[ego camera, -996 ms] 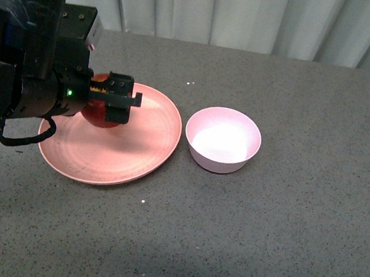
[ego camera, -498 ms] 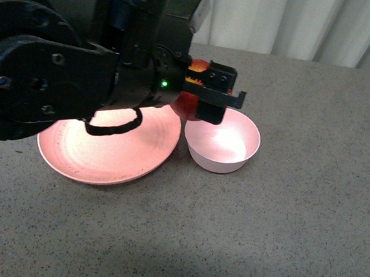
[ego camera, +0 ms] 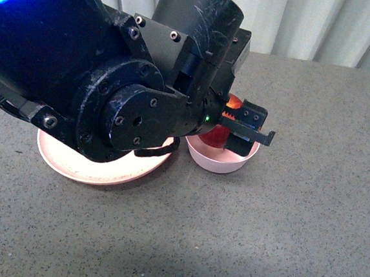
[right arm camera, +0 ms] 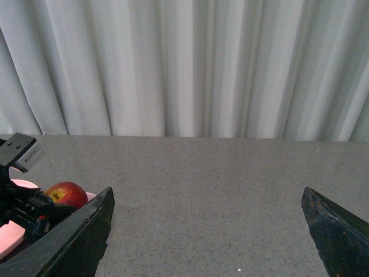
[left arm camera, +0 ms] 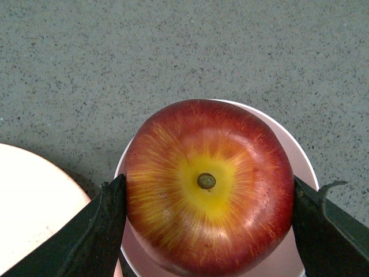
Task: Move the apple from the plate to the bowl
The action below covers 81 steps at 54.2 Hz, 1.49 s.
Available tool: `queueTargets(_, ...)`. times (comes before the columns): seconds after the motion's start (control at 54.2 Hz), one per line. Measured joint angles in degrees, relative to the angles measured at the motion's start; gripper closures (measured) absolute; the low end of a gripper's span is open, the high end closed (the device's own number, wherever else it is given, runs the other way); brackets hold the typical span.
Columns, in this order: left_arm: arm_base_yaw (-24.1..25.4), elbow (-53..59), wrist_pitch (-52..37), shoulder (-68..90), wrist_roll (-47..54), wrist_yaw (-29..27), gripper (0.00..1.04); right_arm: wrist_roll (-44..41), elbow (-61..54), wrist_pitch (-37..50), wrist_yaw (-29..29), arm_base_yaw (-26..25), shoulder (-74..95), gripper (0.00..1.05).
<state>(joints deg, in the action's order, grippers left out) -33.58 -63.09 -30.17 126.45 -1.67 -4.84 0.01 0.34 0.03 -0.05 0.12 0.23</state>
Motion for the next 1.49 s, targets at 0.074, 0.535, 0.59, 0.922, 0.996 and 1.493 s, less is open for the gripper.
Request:
queueTargets(0.074,-0.15,-0.02,0.09,0.46,0.13,-0.04,0.32,0.0,0.0,0.0,0.0,0.0,0.0,0.09)
queueTargets(0.535,-0.28,-0.09,-0.72,2.16,0.74,-0.46,0.19,0.0,0.0,0.0,0.0,0.0,0.0,0.09)
queueTargets(0.59,-0.28,0.07,-1.42,2.01,0.5,-0.28,0.12,0.0,0.0,0.0,0.0,0.0,0.02,0.09)
queueTargets(0.922,0.46,9.4,-8.76,-10.12,-4.13,-1.84,0.07,0.0,0.0,0.0,0.0,0.0,0.0,0.09)
queueTargets(0.996,1.18,13.84,-10.86,-14.58,-5.57,-4.28,0.07,0.0,0.0,0.0,0.0,0.0,0.02,0.09)
queueTargets(1.493,9.55,48.57,-12.52,-46.93,-11.28,-16.79,0.07,0.0,0.0,0.0,0.0,0.0,0.0,0.09)
